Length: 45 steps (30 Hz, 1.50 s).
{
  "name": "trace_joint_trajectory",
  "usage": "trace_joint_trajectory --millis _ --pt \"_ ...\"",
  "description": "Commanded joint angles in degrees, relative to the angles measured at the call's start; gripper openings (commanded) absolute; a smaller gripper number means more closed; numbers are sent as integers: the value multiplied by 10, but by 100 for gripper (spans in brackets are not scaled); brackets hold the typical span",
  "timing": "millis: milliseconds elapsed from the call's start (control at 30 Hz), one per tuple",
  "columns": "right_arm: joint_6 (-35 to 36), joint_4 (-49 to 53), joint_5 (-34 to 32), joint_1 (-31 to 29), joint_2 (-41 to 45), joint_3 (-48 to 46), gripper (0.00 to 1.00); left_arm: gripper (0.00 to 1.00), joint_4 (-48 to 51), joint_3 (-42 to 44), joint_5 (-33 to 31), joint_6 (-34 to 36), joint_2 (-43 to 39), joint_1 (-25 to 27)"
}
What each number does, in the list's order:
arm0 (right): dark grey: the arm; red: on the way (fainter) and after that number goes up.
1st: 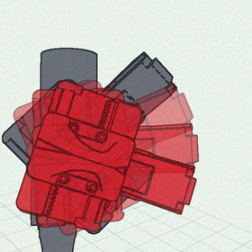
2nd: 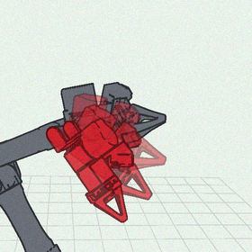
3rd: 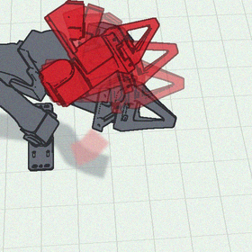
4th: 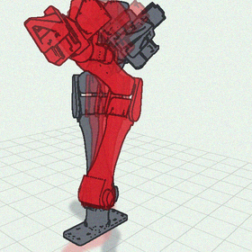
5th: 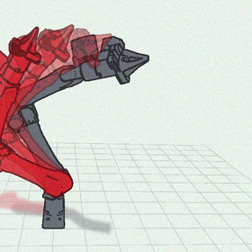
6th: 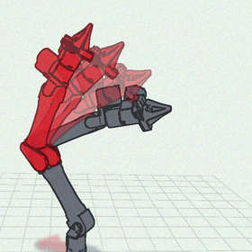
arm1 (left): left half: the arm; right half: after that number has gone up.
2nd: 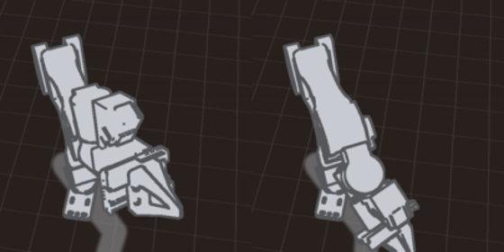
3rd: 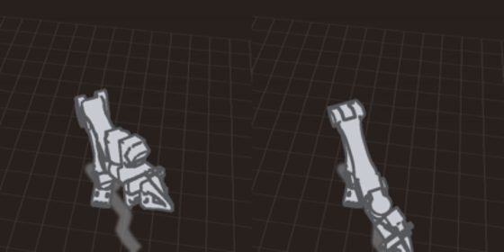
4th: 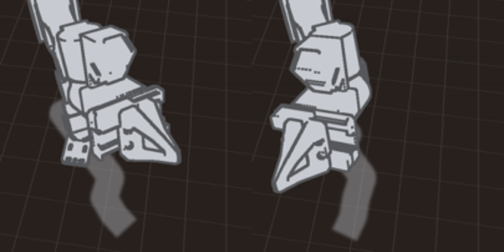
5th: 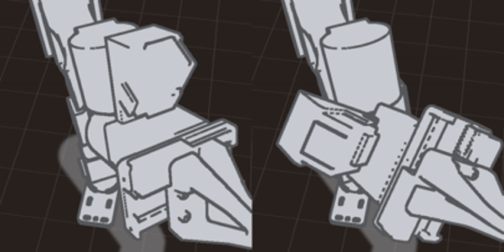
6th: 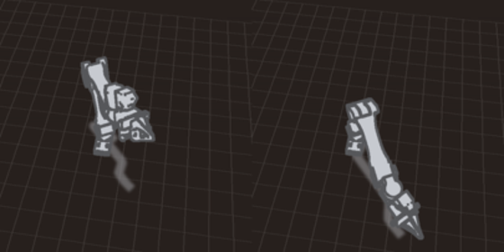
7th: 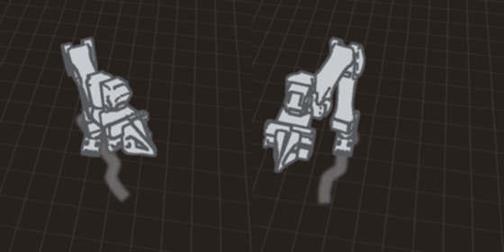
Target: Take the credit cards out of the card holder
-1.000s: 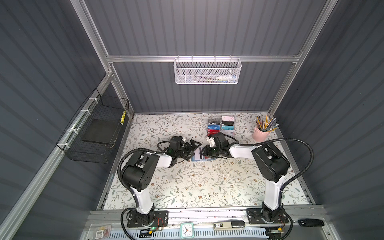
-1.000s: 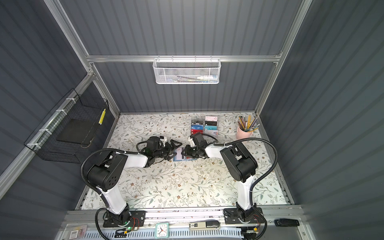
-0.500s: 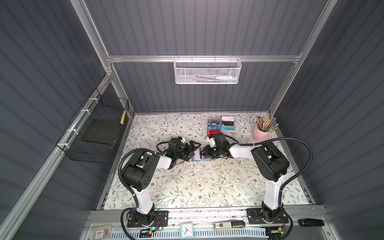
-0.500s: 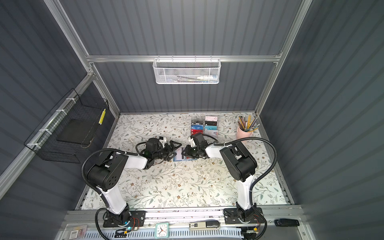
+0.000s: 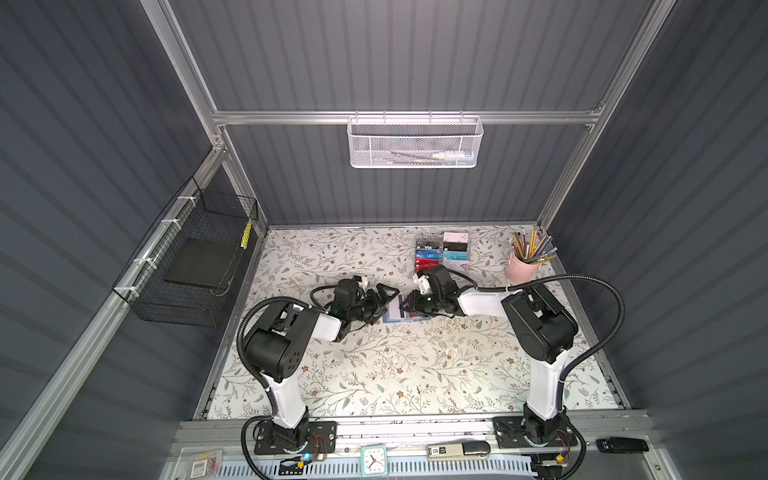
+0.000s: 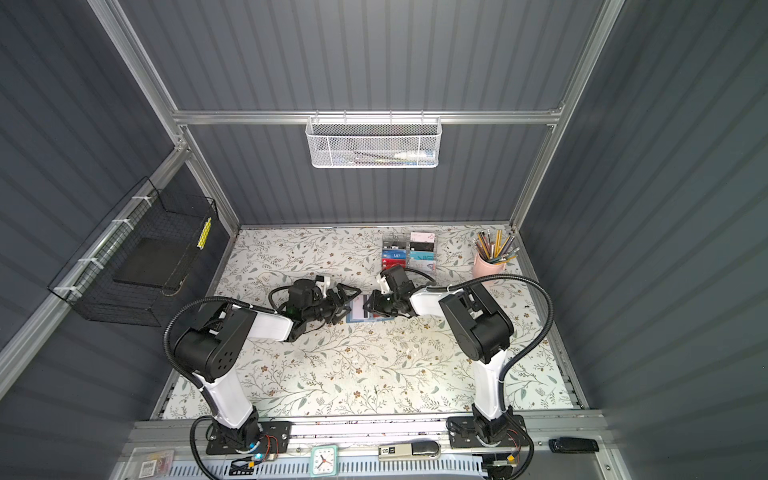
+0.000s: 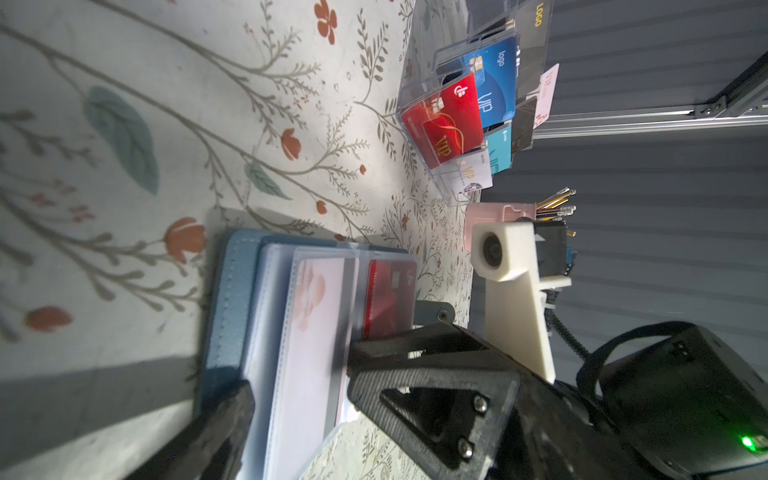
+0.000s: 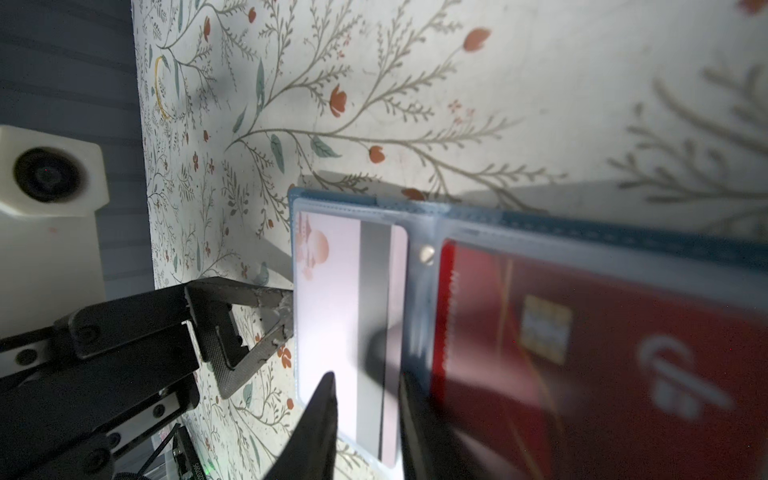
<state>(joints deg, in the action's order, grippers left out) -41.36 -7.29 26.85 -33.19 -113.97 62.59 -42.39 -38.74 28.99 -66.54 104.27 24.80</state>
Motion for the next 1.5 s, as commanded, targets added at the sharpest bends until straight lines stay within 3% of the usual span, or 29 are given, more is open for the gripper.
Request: trace_joint_trajectory --millis 0,567,1467 --pt "-4 -7 8 0 -24 -10 29 100 42 17 2 12 28 -2" --pt "-31 -57 23 4 -8 -41 29 100 91 -13 23 6 -61 -11" --pt "-25 -38 10 5 -4 -40 27 100 74 -32 12 7 4 9"
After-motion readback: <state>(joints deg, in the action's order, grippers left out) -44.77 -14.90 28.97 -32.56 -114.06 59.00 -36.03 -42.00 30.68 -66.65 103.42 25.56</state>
